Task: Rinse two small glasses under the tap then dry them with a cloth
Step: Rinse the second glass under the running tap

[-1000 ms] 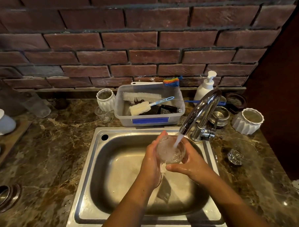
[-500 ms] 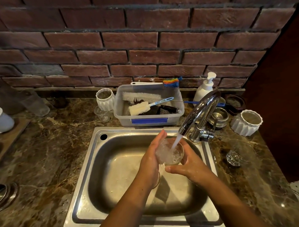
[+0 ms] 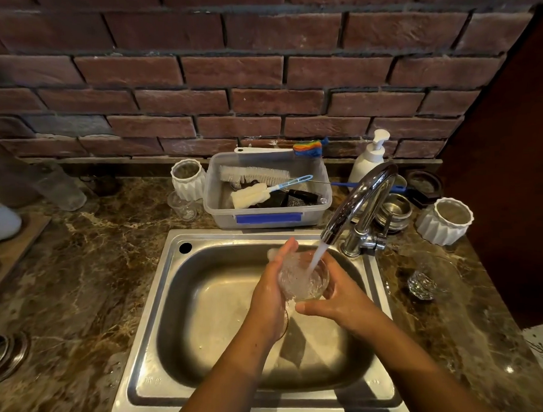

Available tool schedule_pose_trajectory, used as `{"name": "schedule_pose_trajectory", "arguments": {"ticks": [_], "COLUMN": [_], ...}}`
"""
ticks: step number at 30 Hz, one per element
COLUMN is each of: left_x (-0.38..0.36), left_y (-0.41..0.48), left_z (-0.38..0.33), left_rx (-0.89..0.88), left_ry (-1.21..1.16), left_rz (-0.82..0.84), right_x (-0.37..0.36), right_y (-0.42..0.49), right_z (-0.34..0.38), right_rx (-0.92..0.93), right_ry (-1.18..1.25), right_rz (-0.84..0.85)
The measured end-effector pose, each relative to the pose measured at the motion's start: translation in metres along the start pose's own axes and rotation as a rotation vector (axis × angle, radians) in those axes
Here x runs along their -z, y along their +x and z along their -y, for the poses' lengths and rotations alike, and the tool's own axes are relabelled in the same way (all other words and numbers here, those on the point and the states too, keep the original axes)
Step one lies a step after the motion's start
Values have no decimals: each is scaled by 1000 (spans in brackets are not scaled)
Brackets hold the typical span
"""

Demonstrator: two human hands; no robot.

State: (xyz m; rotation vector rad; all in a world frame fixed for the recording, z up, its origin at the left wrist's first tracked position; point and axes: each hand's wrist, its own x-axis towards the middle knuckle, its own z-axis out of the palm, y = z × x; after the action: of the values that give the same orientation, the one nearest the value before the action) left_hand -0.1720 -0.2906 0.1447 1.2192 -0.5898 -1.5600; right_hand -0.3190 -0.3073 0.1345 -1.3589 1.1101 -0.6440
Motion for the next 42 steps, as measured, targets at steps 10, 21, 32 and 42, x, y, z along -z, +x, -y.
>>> {"name": "schedule_pose_trajectory", "arguments": {"ticks": [10, 21, 32, 42], "left_x": [3, 10, 19, 21], "left_y": [2, 4, -10, -32], "left_z": [6, 6, 35, 47], "left_rx": [4, 27, 59, 306], "left_ry": [31, 79, 231, 144], "left_rz": [6, 89, -43, -214], "right_x": [5, -19, -36, -52], "right_y": [-1, -12, -25, -42], "right_z": [4, -12, -24, -34], "right_rx": [6, -95, -194, -402], "right_ry": [63, 363, 636, 659], "right_rz": [-2, 26, -5, -22]}}
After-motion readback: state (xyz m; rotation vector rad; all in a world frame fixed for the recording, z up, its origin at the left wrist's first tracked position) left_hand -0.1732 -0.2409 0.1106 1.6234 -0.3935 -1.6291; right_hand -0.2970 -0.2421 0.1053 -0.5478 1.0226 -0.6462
